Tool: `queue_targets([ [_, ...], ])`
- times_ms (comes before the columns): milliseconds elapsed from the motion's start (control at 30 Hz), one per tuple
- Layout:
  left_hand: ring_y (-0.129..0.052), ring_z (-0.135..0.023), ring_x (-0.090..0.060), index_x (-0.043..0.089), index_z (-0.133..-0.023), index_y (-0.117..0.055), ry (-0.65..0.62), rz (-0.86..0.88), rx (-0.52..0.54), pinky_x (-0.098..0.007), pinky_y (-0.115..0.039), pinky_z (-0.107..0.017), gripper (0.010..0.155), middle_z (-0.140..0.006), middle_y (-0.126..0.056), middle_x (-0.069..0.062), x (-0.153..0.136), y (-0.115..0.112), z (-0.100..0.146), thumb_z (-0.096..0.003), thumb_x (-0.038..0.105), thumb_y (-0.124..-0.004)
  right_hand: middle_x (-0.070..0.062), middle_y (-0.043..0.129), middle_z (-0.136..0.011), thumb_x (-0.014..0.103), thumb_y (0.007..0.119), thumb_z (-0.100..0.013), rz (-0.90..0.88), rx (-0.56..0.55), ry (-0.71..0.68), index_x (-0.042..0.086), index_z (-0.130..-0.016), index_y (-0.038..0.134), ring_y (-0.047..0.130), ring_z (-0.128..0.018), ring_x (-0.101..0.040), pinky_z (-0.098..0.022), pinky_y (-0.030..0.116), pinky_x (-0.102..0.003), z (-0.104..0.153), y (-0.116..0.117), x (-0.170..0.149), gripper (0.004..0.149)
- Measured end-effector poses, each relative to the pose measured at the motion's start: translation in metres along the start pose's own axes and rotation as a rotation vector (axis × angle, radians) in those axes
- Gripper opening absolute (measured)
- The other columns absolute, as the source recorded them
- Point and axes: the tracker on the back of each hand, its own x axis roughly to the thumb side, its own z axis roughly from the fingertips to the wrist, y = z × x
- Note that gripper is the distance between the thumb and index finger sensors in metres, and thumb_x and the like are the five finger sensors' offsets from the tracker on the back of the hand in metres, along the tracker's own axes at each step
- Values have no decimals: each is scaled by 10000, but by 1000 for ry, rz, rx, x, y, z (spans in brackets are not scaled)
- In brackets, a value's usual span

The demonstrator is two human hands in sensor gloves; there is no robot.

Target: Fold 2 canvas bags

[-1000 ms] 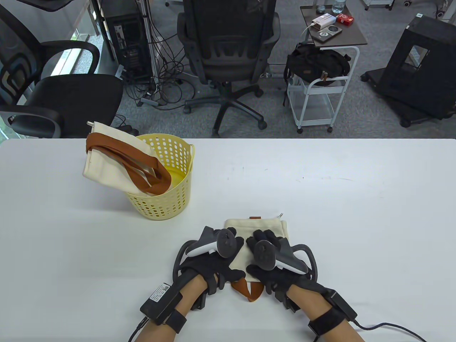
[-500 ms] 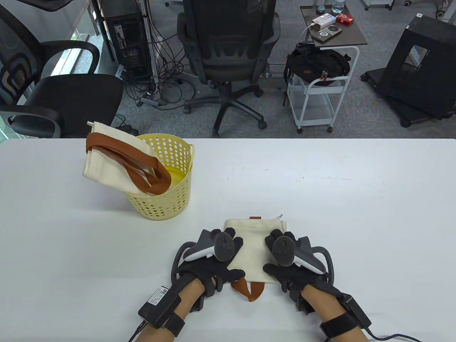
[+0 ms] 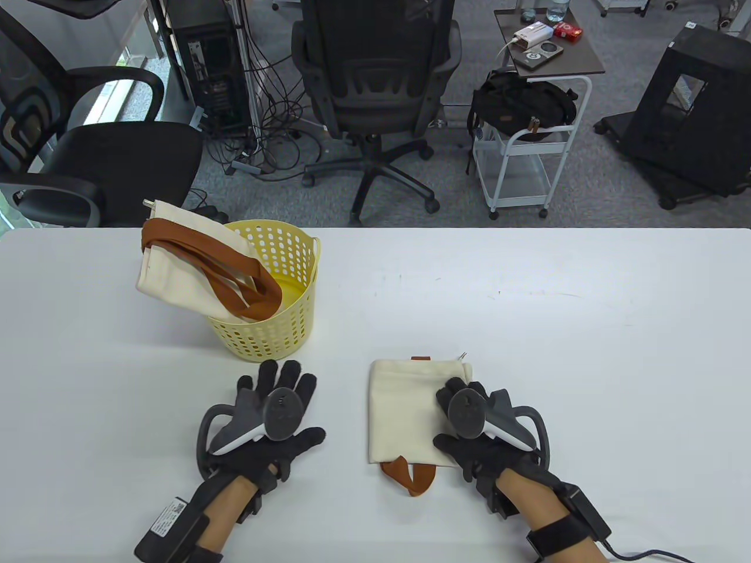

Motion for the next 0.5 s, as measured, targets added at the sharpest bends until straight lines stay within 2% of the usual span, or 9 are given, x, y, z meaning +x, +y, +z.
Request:
queue_targets([
  [200,46,-1083,-324,378,-1047,-188,58,85,46,-631,-56,-751,878,-1129,-5,73,-38,-9,17,-360,670,-652,16,117,-1139,498,671,-460,-2,7,0,322,-1054,286,192,-1058,-333,-770,295,-528,0,0,1,730],
  [333,51,-1082,-317,376,-1043,-175,68,97,17,-631,-52,-749,885,-1123,3,65,-43,-15,17,-357,673,-648,18,115,-1138,496,670,-459,-2,11,0,322,-1053,286,193,-1057,-335,-771,290,-530,-1,0,1,729],
  [500,46,-1083,-317,375,-1043,-175,43,126,39,-631,-56,-750,885,-1122,1,65,-41,-13,19,-357,671,-649,25,109,-1137,485,675,-459,-3,29,1,330,-1050,286,182,-1060,-326,-774,276,-530,-5,-4,-3,724],
])
